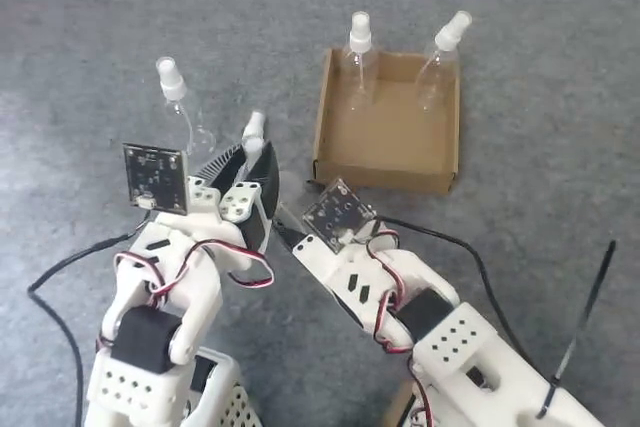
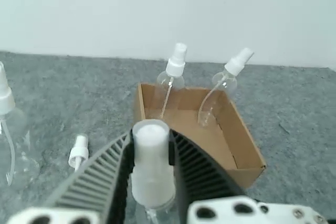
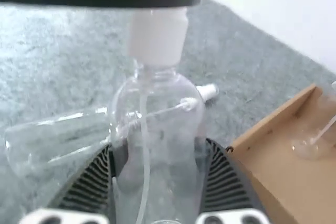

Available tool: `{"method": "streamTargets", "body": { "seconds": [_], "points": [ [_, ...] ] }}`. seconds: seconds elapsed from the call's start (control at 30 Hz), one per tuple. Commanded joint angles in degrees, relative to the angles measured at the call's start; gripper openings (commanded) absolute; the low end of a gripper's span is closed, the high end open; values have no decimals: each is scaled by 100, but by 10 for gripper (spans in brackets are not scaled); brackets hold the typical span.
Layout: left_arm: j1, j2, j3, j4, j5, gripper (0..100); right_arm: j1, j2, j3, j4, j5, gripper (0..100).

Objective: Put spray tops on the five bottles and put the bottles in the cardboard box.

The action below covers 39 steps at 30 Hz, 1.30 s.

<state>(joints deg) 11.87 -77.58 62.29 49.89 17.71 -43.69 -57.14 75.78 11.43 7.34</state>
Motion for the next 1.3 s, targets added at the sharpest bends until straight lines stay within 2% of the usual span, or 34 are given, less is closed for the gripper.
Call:
{"method": "streamTargets", "body": {
  "seconds": [0.0, 0.13, 0.5, 0.7, 0.93, 1.13, 1.27],
  "points": [
    [281, 44, 163, 53, -123, 10, 40, -664, -132, -242, -123, 6],
    [536, 44, 189, 53, -369, 10, 22, -857, -18, -268, -123, 6],
    [589, 44, 259, 62, -378, 10, 31, -1807, 105, 40, -123, 6],
    [1213, 44, 259, 167, -396, 10, 40, -1903, 176, 40, -448, 6],
    [1240, 44, 382, 132, -545, 11, 374, -1956, 123, 84, -475, 6],
    [1231, 9, 347, 132, -554, 13, 338, -1956, 149, 92, -448, 6],
    [1204, 0, 145, 176, -730, 83, 338, -1895, 167, 92, -448, 6]
  ]
}}
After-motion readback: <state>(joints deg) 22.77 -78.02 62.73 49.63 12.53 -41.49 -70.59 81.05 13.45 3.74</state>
